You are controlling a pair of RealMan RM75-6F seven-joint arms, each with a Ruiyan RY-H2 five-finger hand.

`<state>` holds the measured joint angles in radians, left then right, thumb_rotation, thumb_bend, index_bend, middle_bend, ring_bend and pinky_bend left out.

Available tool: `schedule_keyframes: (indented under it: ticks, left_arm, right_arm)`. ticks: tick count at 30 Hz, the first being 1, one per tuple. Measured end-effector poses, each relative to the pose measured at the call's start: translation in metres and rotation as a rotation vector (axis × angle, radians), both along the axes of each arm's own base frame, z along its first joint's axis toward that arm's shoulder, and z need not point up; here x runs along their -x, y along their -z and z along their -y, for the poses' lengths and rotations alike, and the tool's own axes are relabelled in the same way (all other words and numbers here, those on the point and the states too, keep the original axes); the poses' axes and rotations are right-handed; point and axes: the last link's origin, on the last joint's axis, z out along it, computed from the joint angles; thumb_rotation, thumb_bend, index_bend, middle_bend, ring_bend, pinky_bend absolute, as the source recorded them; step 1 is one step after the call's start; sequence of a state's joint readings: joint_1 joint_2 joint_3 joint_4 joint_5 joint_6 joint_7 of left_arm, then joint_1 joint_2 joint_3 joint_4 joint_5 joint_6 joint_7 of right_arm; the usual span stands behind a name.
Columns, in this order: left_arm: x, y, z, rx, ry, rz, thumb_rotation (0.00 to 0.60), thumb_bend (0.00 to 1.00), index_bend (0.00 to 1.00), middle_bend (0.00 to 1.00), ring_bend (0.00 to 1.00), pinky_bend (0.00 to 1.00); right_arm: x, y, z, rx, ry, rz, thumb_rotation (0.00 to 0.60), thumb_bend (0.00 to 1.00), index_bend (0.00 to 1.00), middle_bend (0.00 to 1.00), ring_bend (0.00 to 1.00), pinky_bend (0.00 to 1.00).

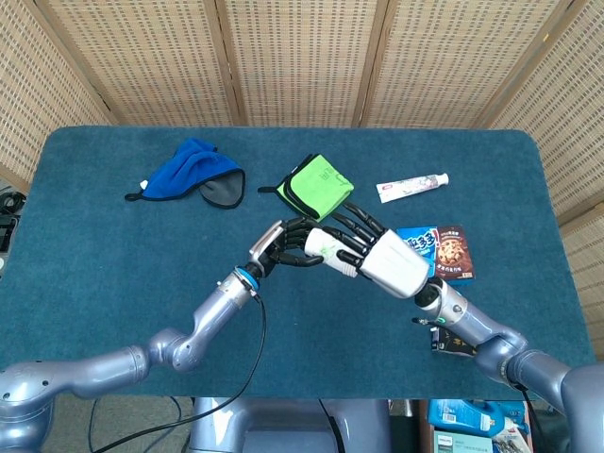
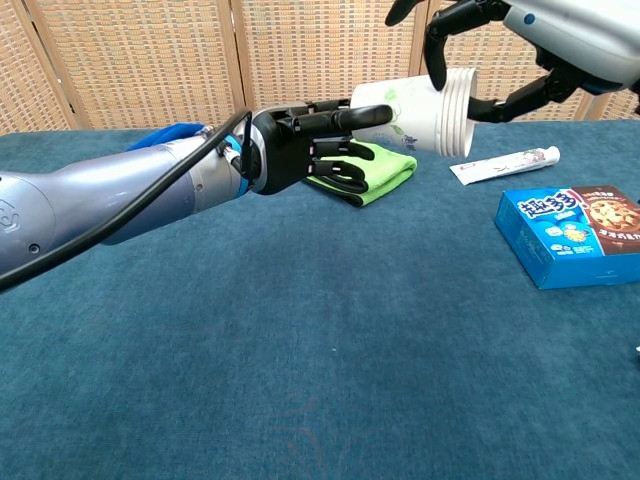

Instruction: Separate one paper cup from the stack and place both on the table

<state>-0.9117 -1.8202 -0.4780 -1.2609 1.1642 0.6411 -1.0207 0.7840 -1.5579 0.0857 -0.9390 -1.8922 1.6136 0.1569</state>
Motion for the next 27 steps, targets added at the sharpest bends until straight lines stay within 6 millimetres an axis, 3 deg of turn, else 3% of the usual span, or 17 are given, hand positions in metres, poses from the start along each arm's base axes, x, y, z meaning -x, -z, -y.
schedule_keyframes:
  ticks: [27]
  left_arm:
    - [0.0057, -0.0026, -0.0060, -0.009, -0.015, -0.013, 0.600, 0.13, 0.52, 0.53, 0.51, 0.54]
  right_arm:
    - [0.0089, -0.0054, -0.0003, 0.012, -0.012, 0.025, 0.600, 0.59, 0.67, 0.37, 0.18, 0.16]
